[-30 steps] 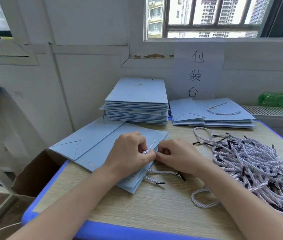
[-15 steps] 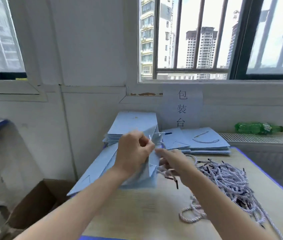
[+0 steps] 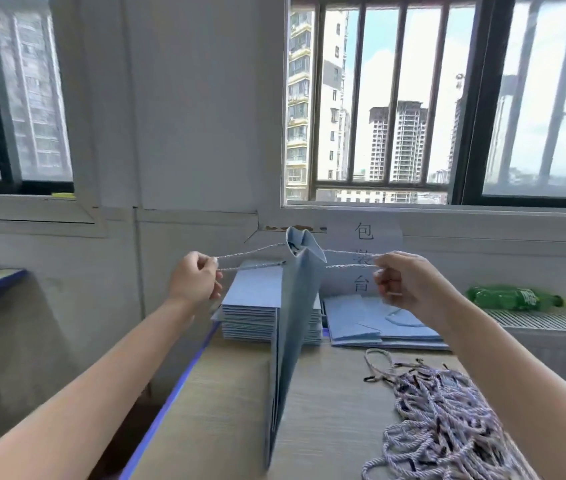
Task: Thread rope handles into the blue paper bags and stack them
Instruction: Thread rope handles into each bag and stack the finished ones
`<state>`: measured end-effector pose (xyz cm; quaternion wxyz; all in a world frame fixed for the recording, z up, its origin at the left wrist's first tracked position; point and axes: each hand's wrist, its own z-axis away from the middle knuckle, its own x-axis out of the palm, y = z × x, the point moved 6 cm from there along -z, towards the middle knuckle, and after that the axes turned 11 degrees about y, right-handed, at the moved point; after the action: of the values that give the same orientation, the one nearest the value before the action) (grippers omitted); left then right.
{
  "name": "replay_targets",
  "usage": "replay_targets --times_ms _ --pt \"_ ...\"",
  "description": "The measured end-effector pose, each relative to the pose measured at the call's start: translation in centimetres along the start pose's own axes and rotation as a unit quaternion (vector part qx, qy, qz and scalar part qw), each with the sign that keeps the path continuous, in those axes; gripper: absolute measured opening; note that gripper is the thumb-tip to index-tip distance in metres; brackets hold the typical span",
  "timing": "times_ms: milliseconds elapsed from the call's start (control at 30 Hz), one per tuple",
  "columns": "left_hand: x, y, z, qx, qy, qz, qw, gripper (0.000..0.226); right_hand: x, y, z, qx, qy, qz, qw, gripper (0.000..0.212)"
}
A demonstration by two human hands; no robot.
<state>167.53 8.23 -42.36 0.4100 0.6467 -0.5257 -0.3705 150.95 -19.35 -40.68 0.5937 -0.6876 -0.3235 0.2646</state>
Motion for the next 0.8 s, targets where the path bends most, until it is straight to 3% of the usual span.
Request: replay_targets --times_ms 133,267,367,467,667,800 --pt "-1.1 -1.7 -0.8 -0.032 0.000 -0.019 0.999 0.020 -2.2 0.5 -1.2 -0.034 0.084 0.047 0.995 0.023" --pt "-1.0 -2.4 -0.3 -0.026 -0.036 -0.077 0.996 0.024 -3.4 2.6 -1.9 -0.080 0.129 0.245 0.957 0.029" --pt "-0.8 -3.4 -0.2 -0.024 -0.041 -0.105 0.993 0.028 -2.3 4.3 -1.7 -0.126 0.087 0.384 0.911 0.032" --pt "-1.3 -4.1 -0.8 -0.026 -0.026 -0.120 0.992 0.029 -1.5 4.4 -2.0 -0.163 0.084 0.422 0.888 0.033" --pt "-2.8 -5.3 -0.8 -0.064 -0.034 -0.140 0.988 0.025 0.1 4.3 -2.0 -0.165 0.097 0.438 0.878 0.032" --pt "-2.2 -6.6 0.3 -0.157 -0.110 -0.124 0.974 0.024 3.5 6.3 -0.6 -0.145 -0.035 0.411 0.900 0.040"
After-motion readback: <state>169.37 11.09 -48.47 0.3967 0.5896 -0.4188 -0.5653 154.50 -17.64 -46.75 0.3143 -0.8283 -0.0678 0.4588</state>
